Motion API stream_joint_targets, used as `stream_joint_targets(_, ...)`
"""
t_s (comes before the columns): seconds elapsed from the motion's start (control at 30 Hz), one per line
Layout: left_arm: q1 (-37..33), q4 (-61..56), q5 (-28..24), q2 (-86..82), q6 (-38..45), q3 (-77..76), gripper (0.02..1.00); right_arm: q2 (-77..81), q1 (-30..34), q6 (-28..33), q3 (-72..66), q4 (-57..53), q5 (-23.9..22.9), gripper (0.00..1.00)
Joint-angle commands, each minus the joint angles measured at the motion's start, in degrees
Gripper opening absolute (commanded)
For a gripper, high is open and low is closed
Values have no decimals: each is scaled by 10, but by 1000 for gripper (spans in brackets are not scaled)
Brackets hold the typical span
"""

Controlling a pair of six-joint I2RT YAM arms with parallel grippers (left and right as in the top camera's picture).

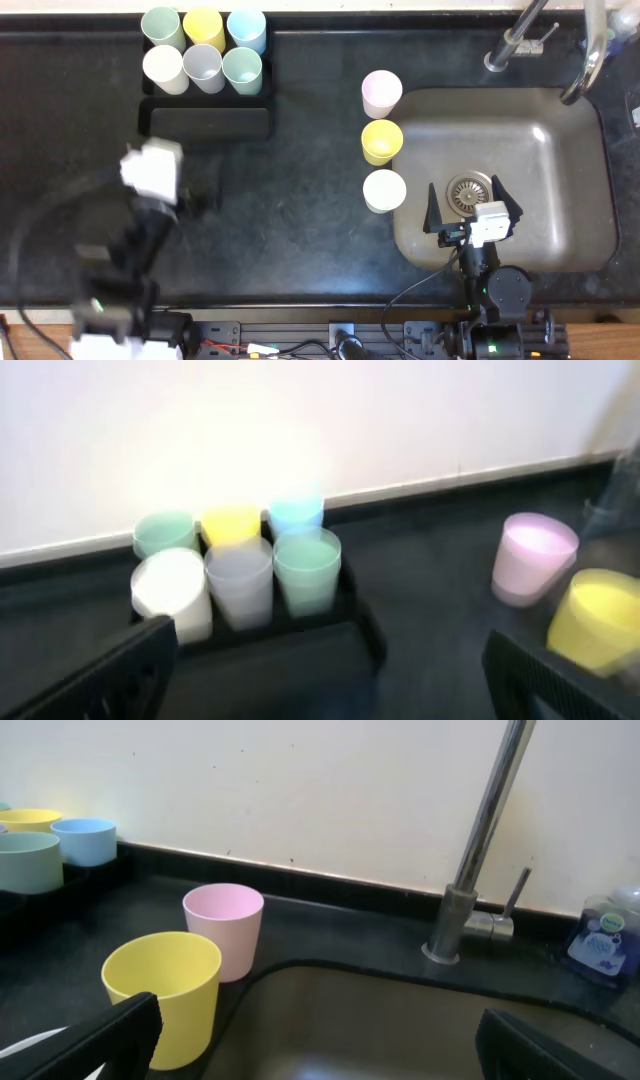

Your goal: Store Cups

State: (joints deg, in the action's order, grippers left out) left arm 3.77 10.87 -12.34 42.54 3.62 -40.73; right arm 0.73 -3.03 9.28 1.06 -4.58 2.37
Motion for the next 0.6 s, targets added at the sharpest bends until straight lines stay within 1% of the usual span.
stream_joint_targets(0.03,21,96,-52,244,9,-309,998,-5,2,1,-8,3,1,998)
stream_joint_targets(0.1,48,189,-50,368,9,-489,998,-5,2,1,-8,3,1,998)
stream_joint_targets(0.2,106,324,-22,546,5,-753,998,-5,2,1,-8,3,1,998)
stream_joint_targets(0.23,126,359,-6,598,-8,-829,998,-5,2,1,-8,3,1,996)
stream_joint_targets(0.27,147,388,19,651,-41,-901,996,-5,2,1,-8,3,1,998)
stream_joint_targets(0.33,186,443,85,749,-138,-1022,998,-5,2,1,-8,3,1,998)
stream_joint_targets(0.4,217,504,136,825,-234,-1096,998,-5,2,1,-8,3,1,998)
stream_joint_targets(0.43,229,532,145,853,-272,-1116,998,-5,2,1,-8,3,1,998)
stream_joint_targets(0.53,258,593,146,911,-370,-1133,998,-5,2,1,-8,3,1,998)
stream_joint_targets(0.6,273,617,146,935,-420,-1133,998,-5,2,1,-8,3,1,998)
